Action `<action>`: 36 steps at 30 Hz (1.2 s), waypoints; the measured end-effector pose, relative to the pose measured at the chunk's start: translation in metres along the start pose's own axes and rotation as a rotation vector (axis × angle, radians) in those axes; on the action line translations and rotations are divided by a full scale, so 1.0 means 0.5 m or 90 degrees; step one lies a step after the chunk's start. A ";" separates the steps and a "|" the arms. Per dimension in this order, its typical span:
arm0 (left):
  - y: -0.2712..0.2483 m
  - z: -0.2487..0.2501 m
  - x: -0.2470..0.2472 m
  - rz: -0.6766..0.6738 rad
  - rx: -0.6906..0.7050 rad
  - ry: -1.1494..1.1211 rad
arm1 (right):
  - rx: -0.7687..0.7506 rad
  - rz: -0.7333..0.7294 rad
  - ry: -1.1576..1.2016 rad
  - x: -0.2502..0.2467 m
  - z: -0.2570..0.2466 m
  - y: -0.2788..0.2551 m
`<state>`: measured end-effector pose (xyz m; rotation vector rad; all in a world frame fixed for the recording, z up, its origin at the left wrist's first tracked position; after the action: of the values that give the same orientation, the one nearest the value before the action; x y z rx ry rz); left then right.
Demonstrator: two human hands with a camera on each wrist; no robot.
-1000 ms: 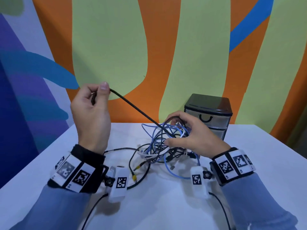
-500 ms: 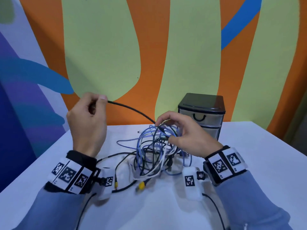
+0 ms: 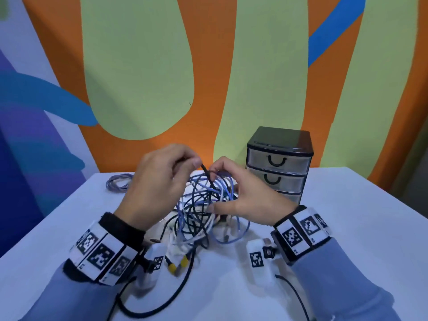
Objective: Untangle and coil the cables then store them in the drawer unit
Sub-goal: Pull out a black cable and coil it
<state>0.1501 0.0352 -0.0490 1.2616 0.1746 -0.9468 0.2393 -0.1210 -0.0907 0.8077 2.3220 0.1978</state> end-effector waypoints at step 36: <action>0.007 -0.047 -0.048 0.103 -0.074 -0.280 | 0.089 -0.161 -0.213 -0.084 -0.155 -0.032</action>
<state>0.1463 0.0675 -0.0404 0.9207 -0.2111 -1.0335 0.2070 -0.1535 -0.0141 0.5553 2.1085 -0.1991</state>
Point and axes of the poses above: each hand's wrist, its own y-axis towards the middle knuckle, its own x-axis out of the palm, z = x × y, the point moved 6 cm from there along y, towards the middle knuckle, and after that the axes turned 4 degrees about -z, right-handed, at the moved point
